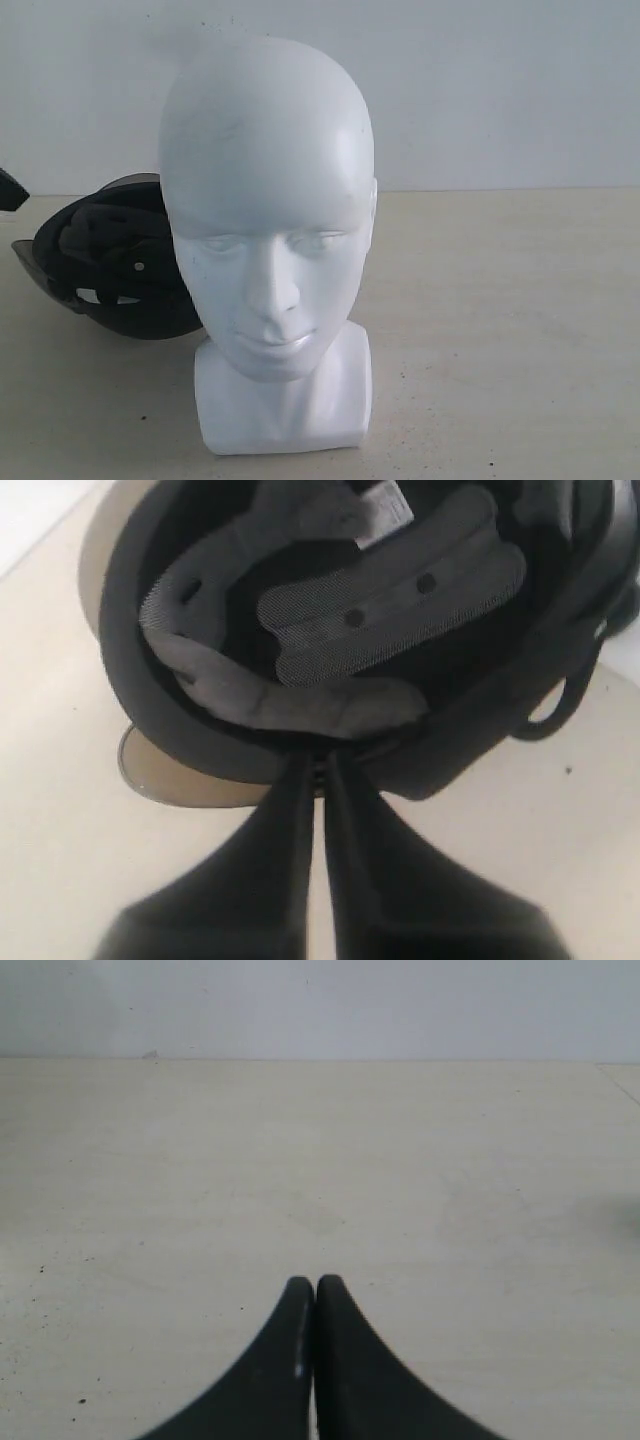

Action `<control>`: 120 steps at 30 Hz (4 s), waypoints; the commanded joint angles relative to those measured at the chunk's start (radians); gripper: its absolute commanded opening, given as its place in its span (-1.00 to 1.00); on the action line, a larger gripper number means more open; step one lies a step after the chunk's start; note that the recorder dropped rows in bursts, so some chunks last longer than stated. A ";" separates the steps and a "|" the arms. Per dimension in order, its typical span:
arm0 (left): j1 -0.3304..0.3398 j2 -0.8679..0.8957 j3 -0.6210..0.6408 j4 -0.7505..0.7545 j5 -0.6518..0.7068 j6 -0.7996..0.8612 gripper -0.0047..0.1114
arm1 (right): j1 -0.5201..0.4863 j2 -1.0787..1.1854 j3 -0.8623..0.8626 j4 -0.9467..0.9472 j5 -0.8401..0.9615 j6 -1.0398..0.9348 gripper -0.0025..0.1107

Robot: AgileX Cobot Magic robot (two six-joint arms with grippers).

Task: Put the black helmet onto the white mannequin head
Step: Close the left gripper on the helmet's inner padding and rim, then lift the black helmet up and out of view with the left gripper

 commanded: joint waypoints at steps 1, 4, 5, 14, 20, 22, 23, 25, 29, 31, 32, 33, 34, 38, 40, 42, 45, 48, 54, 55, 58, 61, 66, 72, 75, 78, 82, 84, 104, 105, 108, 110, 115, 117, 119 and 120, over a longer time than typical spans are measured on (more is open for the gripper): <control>0.002 0.007 -0.001 0.085 0.021 0.151 -0.84 | -0.004 -0.004 0.000 -0.006 -0.012 -0.001 -0.96; 0.002 0.017 -0.001 0.134 0.013 0.215 -0.84 | -0.004 -0.004 0.000 -0.006 -0.012 -0.001 -0.96; 0.002 0.024 -0.001 0.134 0.011 0.215 -0.84 | -0.004 -0.004 0.000 -0.006 -0.012 -0.001 -0.96; 0.002 0.102 -0.001 0.088 -0.039 0.276 -0.25 | -0.004 -0.004 0.000 -0.006 -0.012 -0.001 -0.96; 0.002 0.185 -0.001 0.088 -0.051 0.406 0.18 | -0.004 -0.004 0.000 -0.006 -0.012 -0.001 -0.96; 0.002 0.222 -0.001 0.088 -0.056 0.481 0.20 | -0.004 -0.004 0.000 -0.006 -0.012 -0.001 -0.96; 0.002 0.235 -0.001 0.088 -0.056 0.514 0.20 | -0.004 -0.004 0.000 -0.006 -0.012 -0.001 -0.96; 0.002 0.263 -0.001 0.088 -0.056 0.536 0.20 | -0.004 -0.004 0.000 -0.006 -0.012 -0.001 -0.96; 0.002 0.283 -0.001 0.035 -0.058 0.601 0.20 | -0.004 -0.004 0.000 -0.006 -0.012 -0.001 -0.96; 0.002 0.285 -0.001 -0.024 -0.058 0.669 0.20 | -0.004 -0.004 0.000 -0.006 -0.012 -0.001 -0.96; 0.002 0.285 -0.001 -0.054 -0.058 0.696 0.20 | -0.004 -0.004 0.000 -0.006 -0.012 -0.001 -0.96; 0.002 0.285 -0.001 -0.075 -0.058 0.712 0.20 | -0.004 -0.004 0.000 -0.006 -0.012 -0.001 -0.96; 0.002 0.285 -0.001 -0.102 -0.058 0.729 0.20 | -0.004 -0.004 0.000 -0.006 -0.012 -0.001 -0.96; 0.002 0.287 -0.001 -0.122 -0.058 0.814 0.20 | -0.004 -0.004 0.000 -0.006 -0.012 -0.001 -0.96; 0.002 0.292 -0.001 -0.124 -0.060 0.840 0.20 | -0.004 -0.004 0.000 -0.006 -0.012 -0.001 -0.96; 0.002 0.305 -0.001 -0.128 -0.060 0.842 0.20 | -0.004 -0.004 0.000 -0.006 -0.012 -0.001 -0.96; 0.002 0.322 -0.001 -0.128 -0.060 0.854 0.19 | -0.004 -0.004 0.000 -0.006 -0.012 -0.001 -0.96; 0.002 0.335 -0.001 -0.128 -0.068 0.860 0.19 | -0.004 -0.004 0.000 -0.006 -0.012 -0.001 -0.96; 0.002 0.355 -0.003 -0.202 -0.079 0.877 0.19 | -0.004 -0.004 0.000 -0.006 -0.012 -0.001 -0.96; 0.002 0.357 -0.003 -0.228 -0.079 0.915 0.19 | -0.004 -0.004 0.000 -0.006 -0.012 -0.001 -0.96; 0.002 0.380 -0.003 -0.262 -0.083 0.939 0.19 | -0.004 -0.004 0.000 -0.006 -0.012 -0.001 -0.96; 0.002 0.408 -0.003 -0.262 -0.095 0.946 -0.03 | -0.004 -0.004 0.000 -0.006 -0.012 -0.001 -0.96; 0.002 0.408 -0.003 -0.385 -0.086 0.796 -0.84 | -0.004 -0.004 0.000 -0.006 -0.012 -0.001 -0.96; 0.002 0.363 -0.003 -0.439 -0.052 0.620 -0.84 | -0.004 -0.004 0.000 -0.006 -0.012 -0.001 -0.96; 0.002 0.312 -0.003 -0.436 -0.011 0.535 -0.84 | -0.004 -0.004 0.000 -0.006 -0.012 -0.001 -0.96; 0.012 0.251 -0.003 -0.436 0.046 0.456 -0.84 | -0.004 -0.004 0.000 -0.006 -0.012 -0.001 -0.96; 0.065 0.184 -0.003 -0.436 0.140 0.277 -0.84 | -0.004 -0.004 0.000 -0.006 -0.012 -0.001 -0.96; 0.096 0.156 -0.003 -0.470 0.209 0.240 -0.84 | -0.004 -0.004 0.000 -0.006 -0.012 -0.001 -0.96; 0.191 -0.160 0.036 -0.801 0.305 0.151 -0.84 | -0.004 -0.004 0.000 -0.006 -0.012 -0.001 -0.96; 0.196 -0.179 0.036 -0.823 0.301 0.151 -0.84 | -0.004 -0.004 0.000 -0.006 -0.012 -0.001 -0.96; 0.220 -0.230 0.036 -0.891 0.284 0.142 -0.84 | -0.004 -0.004 0.000 -0.006 -0.012 -0.001 -0.96; 0.237 -0.262 0.036 -0.922 0.281 0.142 -0.84 | -0.004 -0.004 0.000 -0.006 -0.012 -0.001 -0.96; 0.257 -0.334 0.036 -1.017 0.261 0.095 -0.84 | -0.004 -0.004 0.000 -0.006 -0.012 -0.001 -0.96; 0.257 -0.349 0.036 -1.082 0.281 0.089 -0.84 | -0.004 -0.004 0.000 -0.006 -0.012 -0.001 -0.96; 0.257 -0.363 0.036 -1.137 0.291 0.089 -0.84 | -0.004 -0.004 0.000 -0.006 -0.012 -0.001 -0.96; 0.257 -0.373 0.036 -1.156 0.291 0.089 -0.84 | -0.004 -0.004 0.000 -0.006 -0.012 -0.001 -0.96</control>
